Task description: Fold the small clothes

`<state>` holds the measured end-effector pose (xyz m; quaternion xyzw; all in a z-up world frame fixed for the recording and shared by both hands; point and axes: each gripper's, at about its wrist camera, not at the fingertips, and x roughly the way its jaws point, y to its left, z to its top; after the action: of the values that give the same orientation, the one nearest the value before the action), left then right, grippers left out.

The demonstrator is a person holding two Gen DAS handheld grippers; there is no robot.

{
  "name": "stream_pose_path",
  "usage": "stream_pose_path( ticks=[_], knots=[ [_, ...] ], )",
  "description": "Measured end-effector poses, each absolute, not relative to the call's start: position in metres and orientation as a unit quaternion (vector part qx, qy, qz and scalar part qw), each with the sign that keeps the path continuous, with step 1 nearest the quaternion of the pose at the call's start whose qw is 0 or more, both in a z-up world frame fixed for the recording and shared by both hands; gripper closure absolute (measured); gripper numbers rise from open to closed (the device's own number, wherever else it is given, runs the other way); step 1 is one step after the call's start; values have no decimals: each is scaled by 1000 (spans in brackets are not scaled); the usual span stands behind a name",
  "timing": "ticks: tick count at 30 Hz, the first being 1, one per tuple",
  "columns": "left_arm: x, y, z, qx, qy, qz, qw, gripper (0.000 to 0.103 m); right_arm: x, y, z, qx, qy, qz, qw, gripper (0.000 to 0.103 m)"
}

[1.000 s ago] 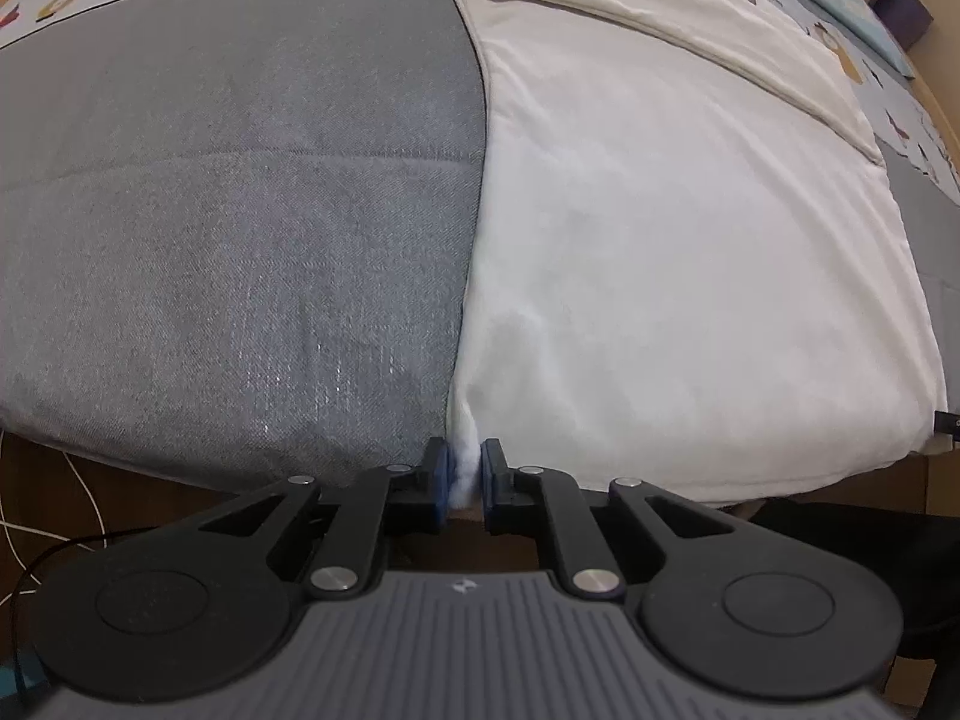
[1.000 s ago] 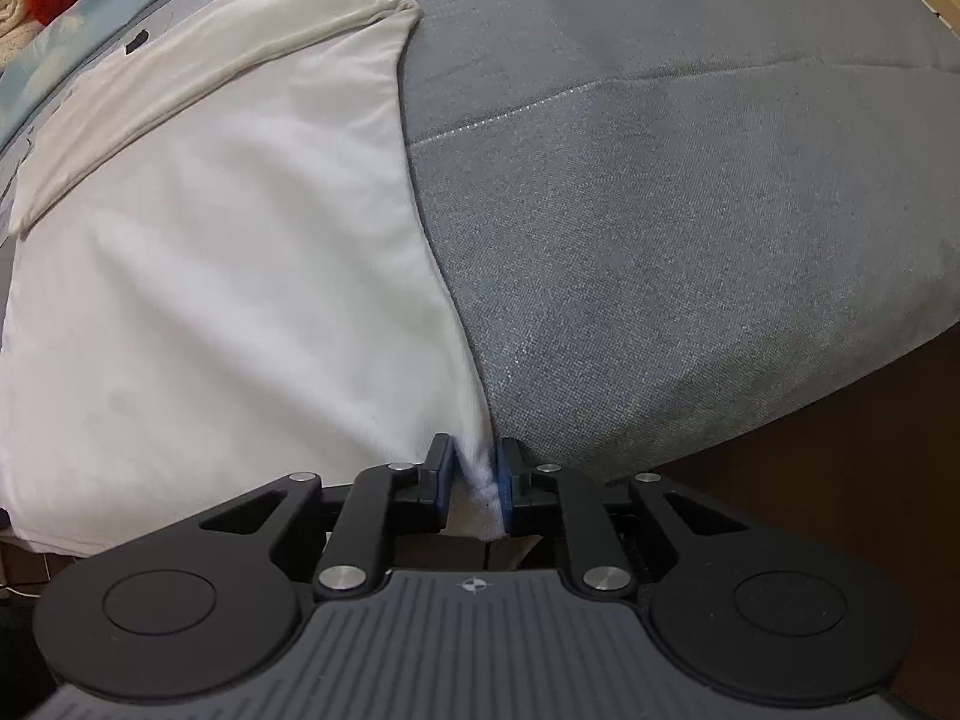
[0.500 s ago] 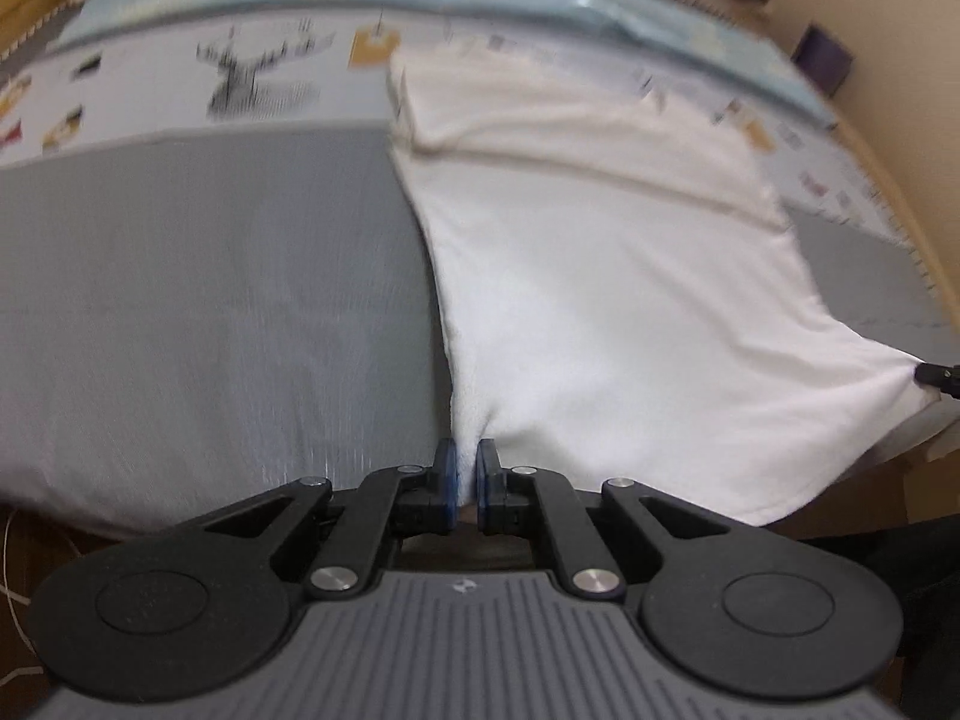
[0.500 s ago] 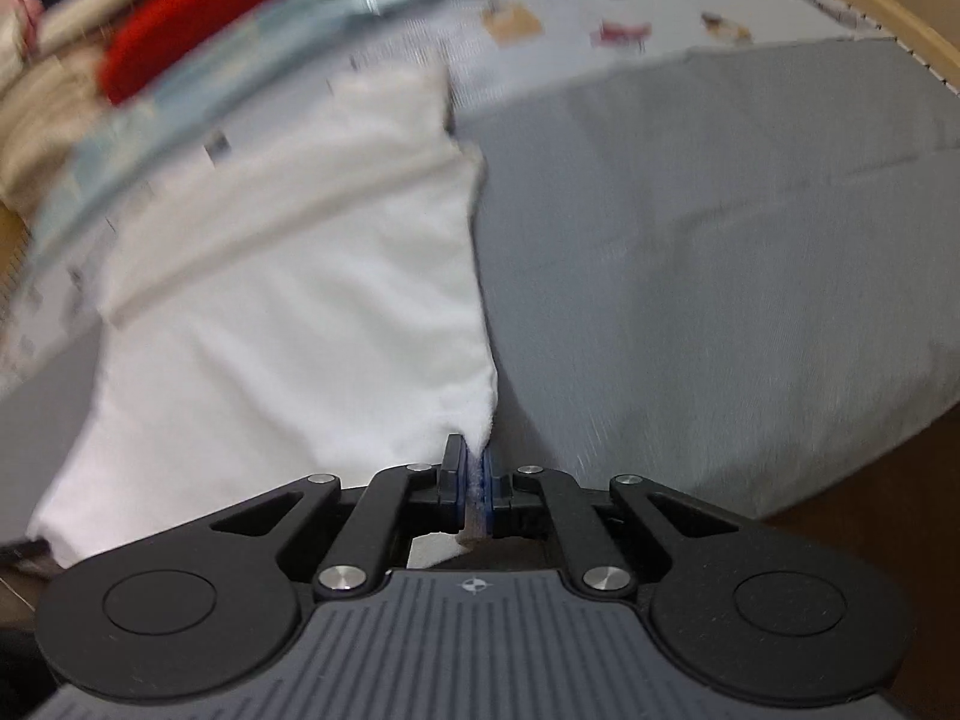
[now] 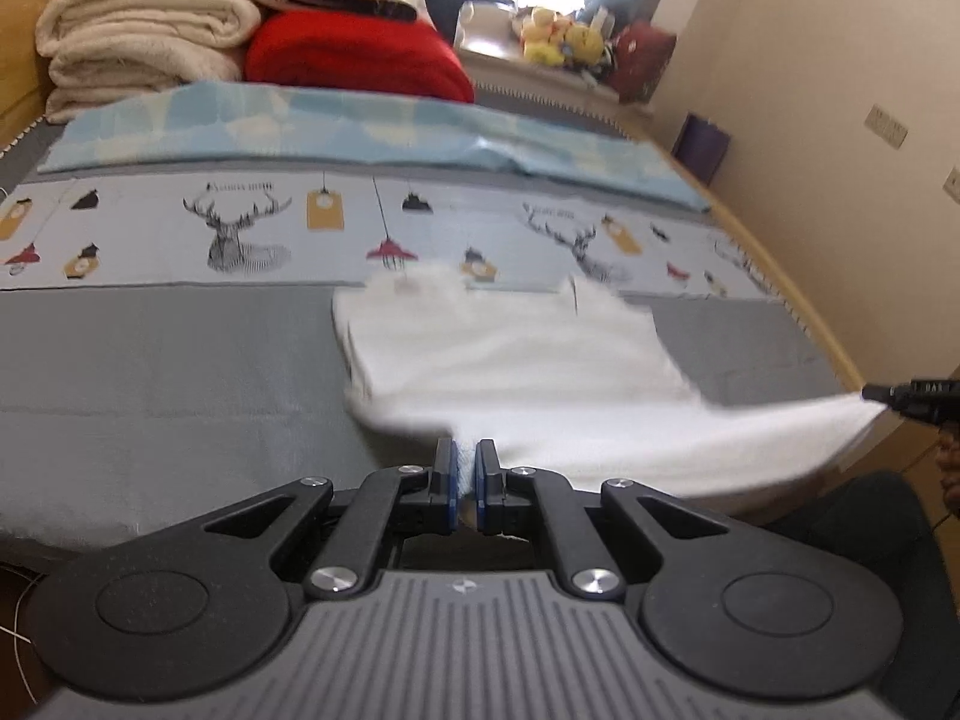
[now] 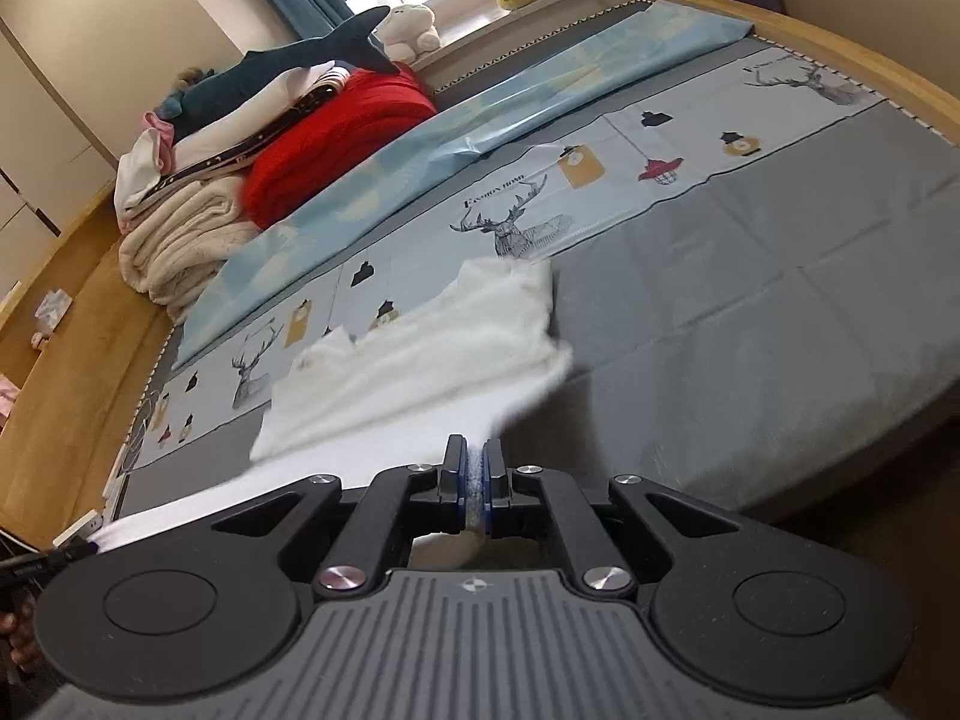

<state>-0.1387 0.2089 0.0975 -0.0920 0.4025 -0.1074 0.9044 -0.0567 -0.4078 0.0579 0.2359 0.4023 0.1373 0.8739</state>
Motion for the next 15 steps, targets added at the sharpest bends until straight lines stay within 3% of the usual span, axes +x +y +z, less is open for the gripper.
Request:
stream_pose_path(
  ticks=[6,12,15],
  knots=[
    [-63,214,70,-81,408,-82,906,98,-34,-395,61,238,400,133,875,103],
    [76,233,-16,-92,456,-21,885,97,86,-374,8,239,439,52,864,103],
    [99,240,-57,-115,482,-12,868,96,140,-361,-23,206,445,18,871,103]
  ],
)
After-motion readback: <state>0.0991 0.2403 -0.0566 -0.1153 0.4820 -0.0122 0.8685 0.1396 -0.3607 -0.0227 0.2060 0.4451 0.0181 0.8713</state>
